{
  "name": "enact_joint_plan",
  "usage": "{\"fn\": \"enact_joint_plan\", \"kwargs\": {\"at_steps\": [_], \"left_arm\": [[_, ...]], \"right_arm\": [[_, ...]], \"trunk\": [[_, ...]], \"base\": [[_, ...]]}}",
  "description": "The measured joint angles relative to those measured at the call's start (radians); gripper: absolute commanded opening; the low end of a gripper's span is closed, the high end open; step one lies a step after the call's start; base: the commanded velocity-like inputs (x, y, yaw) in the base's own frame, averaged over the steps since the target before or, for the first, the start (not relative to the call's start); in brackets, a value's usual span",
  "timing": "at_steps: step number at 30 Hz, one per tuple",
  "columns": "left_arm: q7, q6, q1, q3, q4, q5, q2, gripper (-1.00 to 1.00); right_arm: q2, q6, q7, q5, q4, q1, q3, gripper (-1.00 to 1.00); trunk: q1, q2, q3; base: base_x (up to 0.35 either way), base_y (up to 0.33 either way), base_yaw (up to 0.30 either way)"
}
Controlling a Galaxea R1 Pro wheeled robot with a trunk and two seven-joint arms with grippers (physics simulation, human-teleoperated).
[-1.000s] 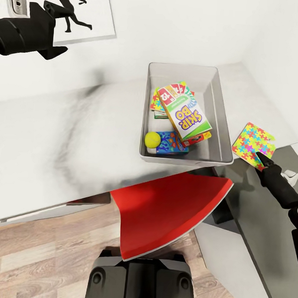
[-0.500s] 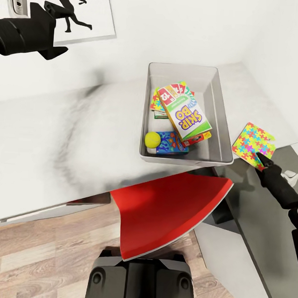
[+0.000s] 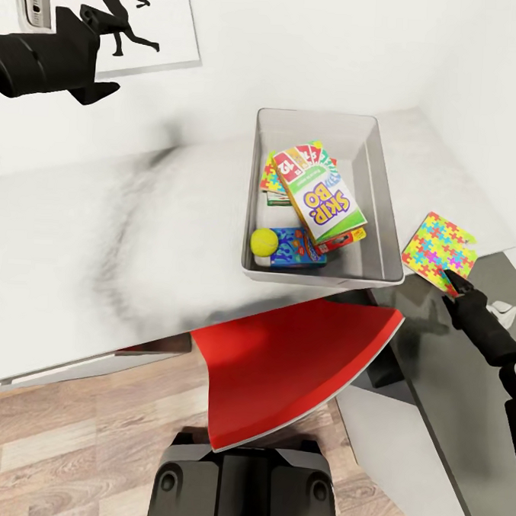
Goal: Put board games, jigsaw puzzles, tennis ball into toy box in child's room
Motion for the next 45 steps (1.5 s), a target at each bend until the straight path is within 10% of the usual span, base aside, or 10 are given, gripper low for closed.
{"fn": "enact_joint_plan", "kwargs": {"at_steps": [5,6,27,45], "left_arm": [[0.0,0.0,0.0,0.0,0.0,0.0,0.0,1.0],[0.0,0.0,0.0,-0.001,0.0,0.0,0.0,1.0],[0.0,-0.001,0.001,-0.006,0.001,0.0,0.0,1.0],[0.0,-0.001,0.002,-0.085,0.001,0.0,0.0,1.0]], "right_arm": [[0.0,0.0,0.0,-0.001,0.003,0.0,-0.001,1.0],[0.0,0.0,0.0,-0.001,0.003,0.0,-0.001,-1.0],[0.0,-0.003,0.001,-0.004,0.005,0.0,-0.004,-1.0],[-0.042,-0.001,0.002,-0.004,-0.002,0.0,-0.108,-1.0]], "trunk": [[0.0,0.0,0.0],[0.0,0.0,0.0],[0.0,0.0,0.0],[0.0,0.0,0.0]], "base": [[0.0,0.0,0.0],[0.0,0.0,0.0],[0.0,0.0,0.0],[0.0,0.0,0.0]]}}
